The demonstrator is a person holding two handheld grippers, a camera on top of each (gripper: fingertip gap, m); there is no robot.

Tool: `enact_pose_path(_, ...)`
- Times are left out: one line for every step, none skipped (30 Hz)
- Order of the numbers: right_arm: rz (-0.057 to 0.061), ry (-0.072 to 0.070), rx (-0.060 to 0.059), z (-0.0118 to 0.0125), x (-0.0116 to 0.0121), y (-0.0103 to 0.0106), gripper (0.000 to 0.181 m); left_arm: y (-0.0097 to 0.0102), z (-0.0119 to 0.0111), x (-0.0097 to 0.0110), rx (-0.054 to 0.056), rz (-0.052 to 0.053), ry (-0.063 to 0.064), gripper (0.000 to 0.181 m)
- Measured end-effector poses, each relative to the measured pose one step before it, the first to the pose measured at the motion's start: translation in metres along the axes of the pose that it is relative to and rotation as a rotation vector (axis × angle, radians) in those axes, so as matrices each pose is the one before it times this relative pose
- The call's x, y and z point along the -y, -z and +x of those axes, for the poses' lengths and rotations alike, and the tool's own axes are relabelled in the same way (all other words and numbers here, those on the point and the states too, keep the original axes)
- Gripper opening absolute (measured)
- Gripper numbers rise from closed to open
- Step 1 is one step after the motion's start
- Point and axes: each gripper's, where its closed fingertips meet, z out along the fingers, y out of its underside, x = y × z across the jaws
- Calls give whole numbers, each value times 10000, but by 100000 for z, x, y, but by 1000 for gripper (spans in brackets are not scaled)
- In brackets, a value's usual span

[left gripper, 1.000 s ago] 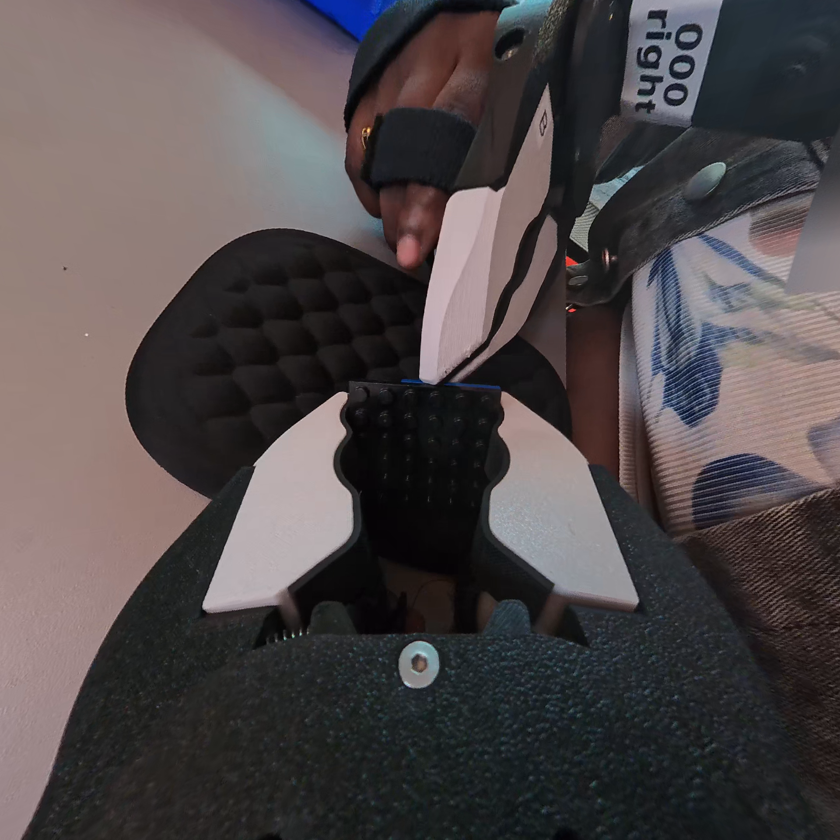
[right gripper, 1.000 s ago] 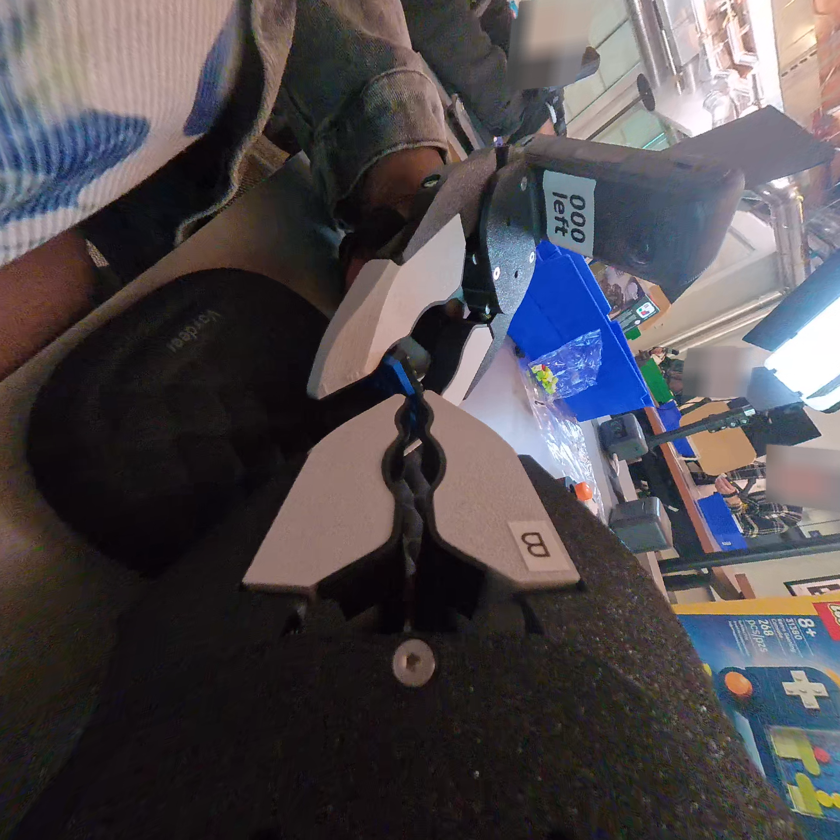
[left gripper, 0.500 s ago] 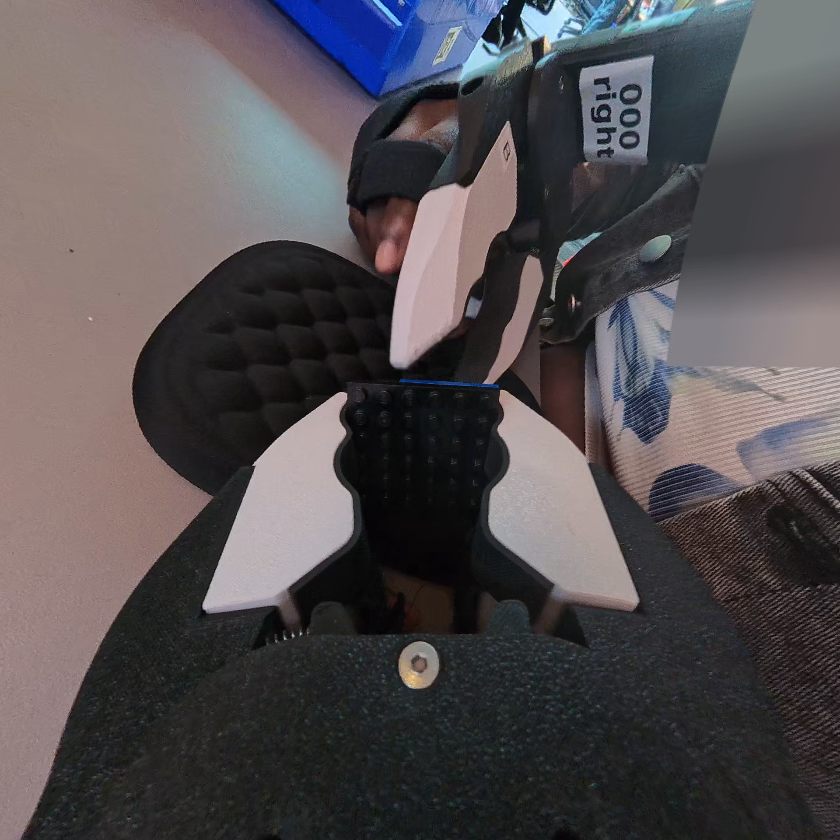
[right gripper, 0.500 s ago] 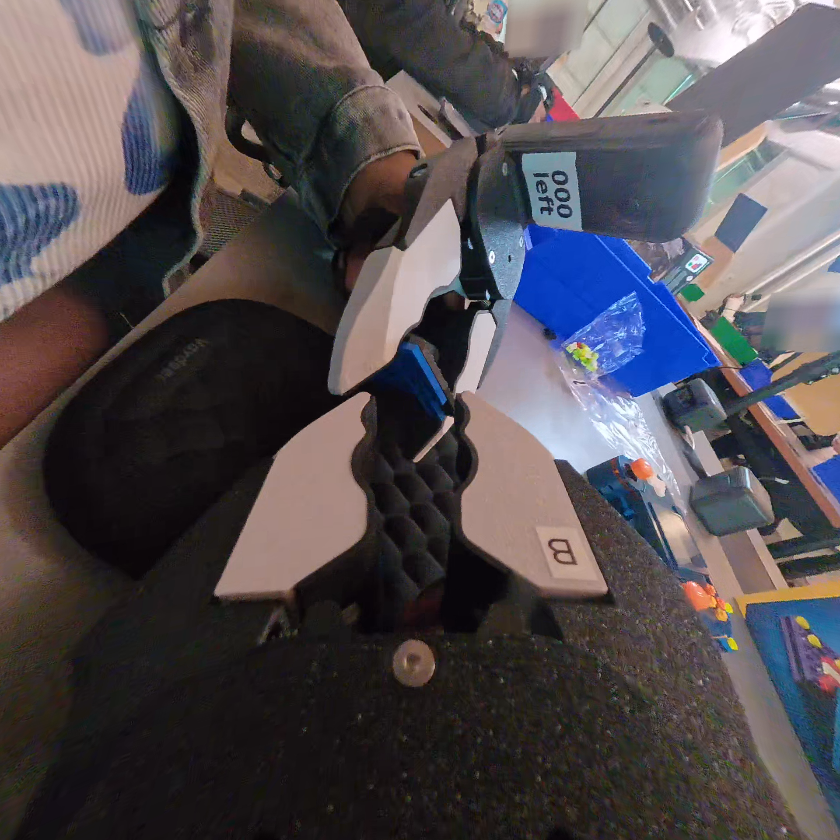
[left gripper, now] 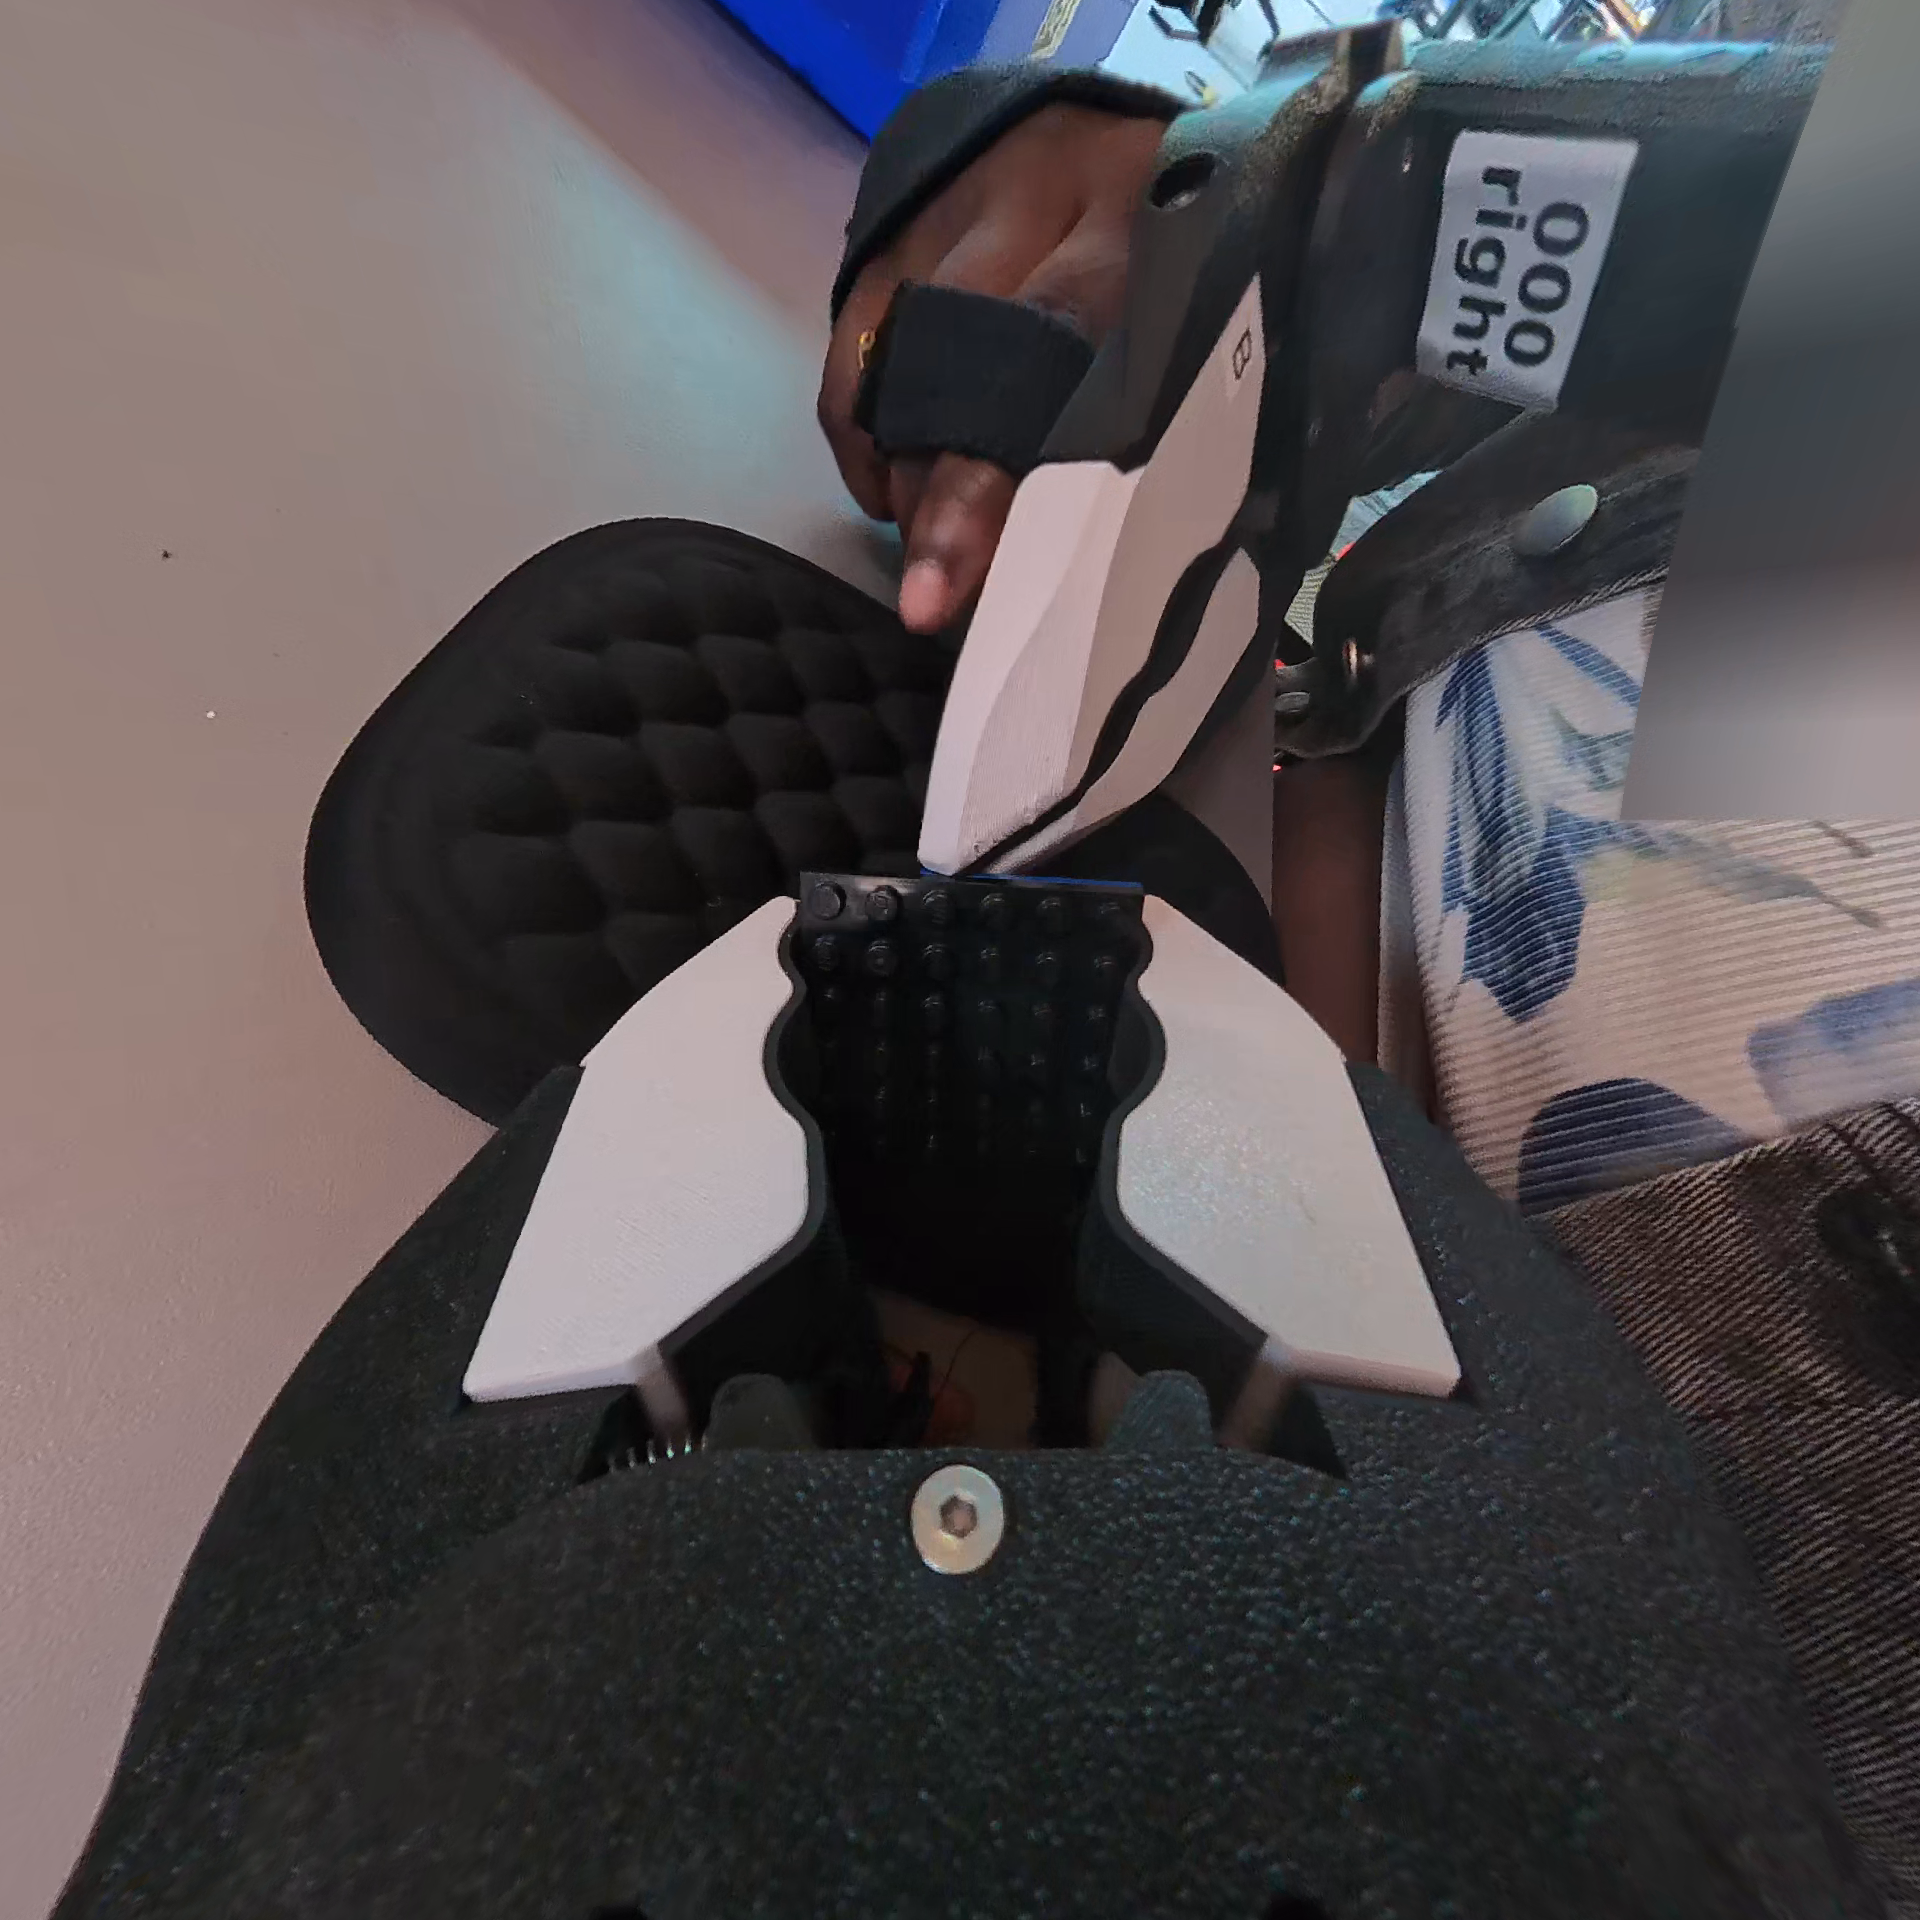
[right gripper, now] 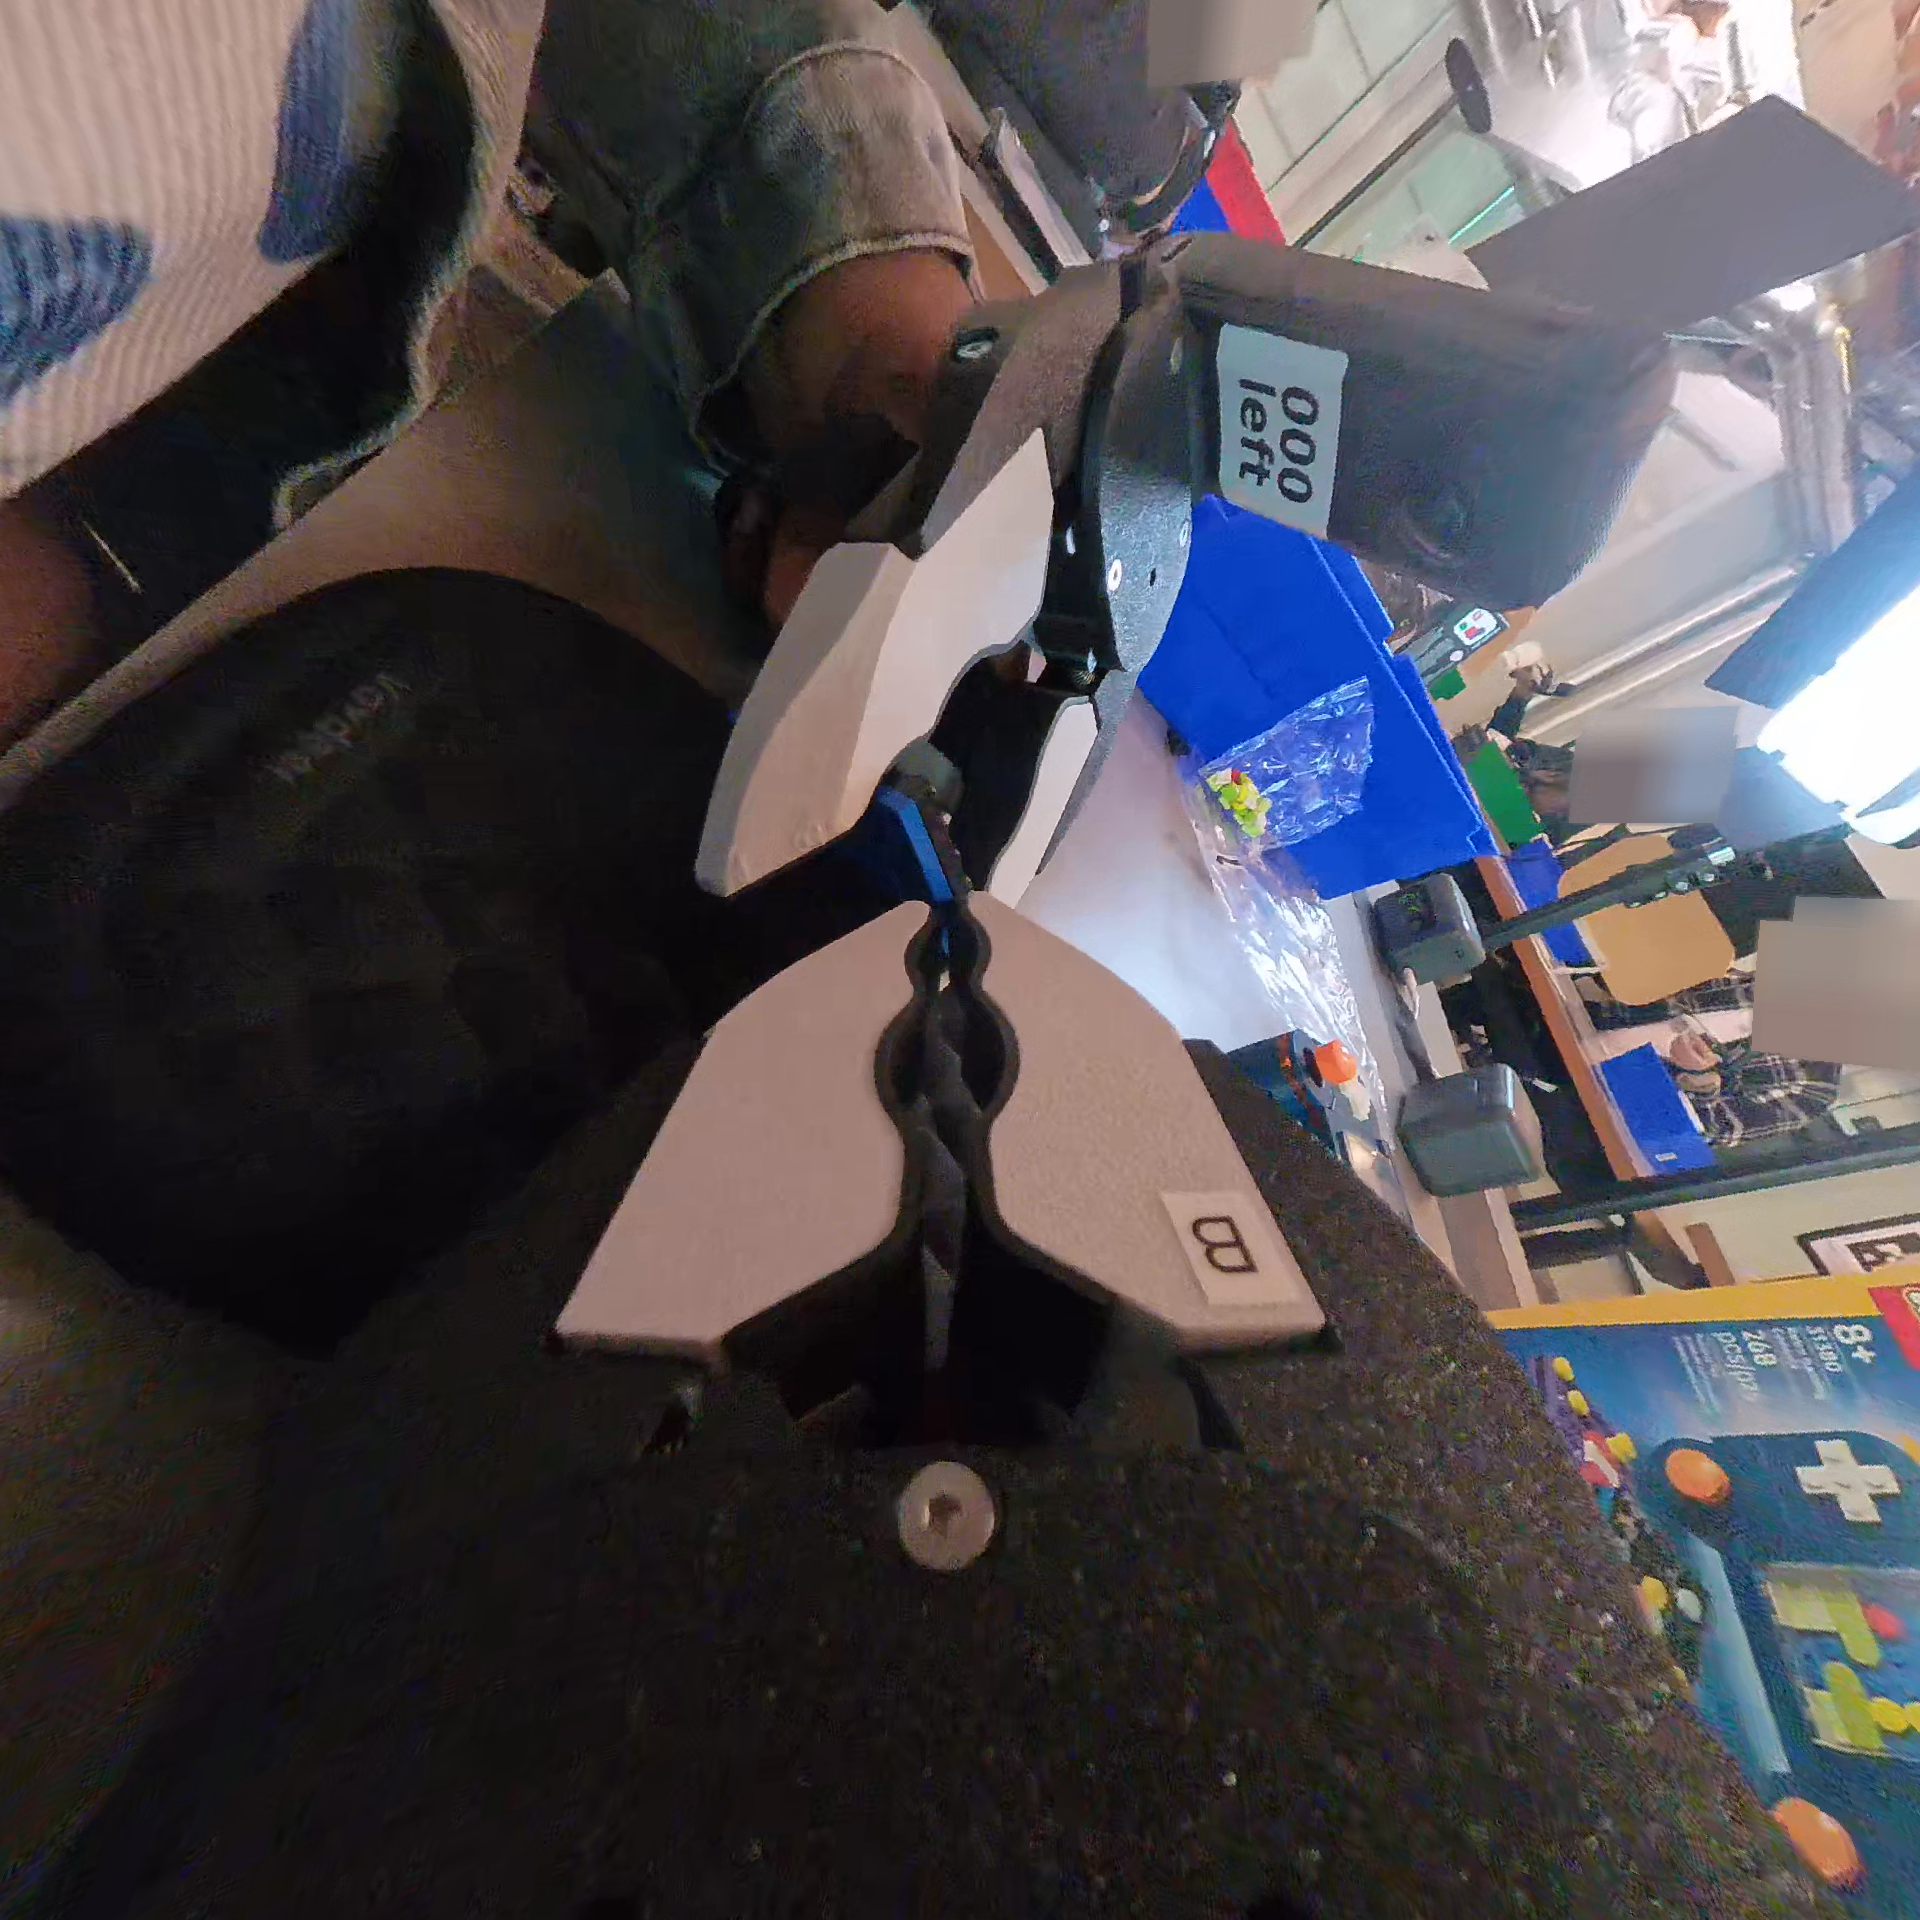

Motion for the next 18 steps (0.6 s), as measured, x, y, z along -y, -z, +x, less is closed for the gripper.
enact_pose_path(-135,145,59,-147,-15,4,0,-34,19,-75,1,-58,-22,54)
enact_pose_path(-141,174,371,-429,-78,60,0,-16,-23,9,35,9,-20,55)
enact_pose_path(-213,588,2643,-4017,-289,83,1,319,-221,873,-8,689,360,55)
enact_pose_path(-22,36,-454,157,620,-235,0,259,-317,515,-225,403,664,55)
enact_pose_path(-205,969,110,-5,224,71,0,17,56,35,-161,5,111,55)
enact_pose_path(73,-15,201,95,-4,98,0,-42,162,-31,48,-62,-312,55)
enact_pose_path(416,-999,-15,381,-222,237,0,-82,63,-197,16,-137,-80,55)
enact_pose_path(327,-1023,-28,351,-339,365,0,-12,-2,14,30,9,-30,55)
enact_pose_path(189,-549,-538,854,-362,413,0,20,15,46,-39,25,17,55)
enact_pose_path(-245,-144,-945,1303,-806,311,0,-30,-29,-19,35,-14,5,55)
enact_pose_path(-405,208,-239,421,-743,129,8,-34,-11,14,100,6,-95,55)
enact_pose_path(-175,36,-94,375,-218,156,11,-33,10,45,87,45,-47,55)
enact_pose_path(69,-241,50,291,49,228,13,-2,38,13,1,36,38,55)
enact_pose_path(411,-388,324,-70,487,367,14,65,30,140,-32,124,79,55)
enact_pose_path(513,-479,300,-19,657,414,14,85,51,184,-67,187,162,55)
enact_pose_path(391,-496,327,-76,548,379,16,81,11,166,-16,195,181,55)
enact_pose_path(315,-473,449,-326,476,280,19,111,-36,246,64,252,123,54)
enact_pose_path(216,-430,424,-388,434,203,22,97,108,201,17,241,43,54)
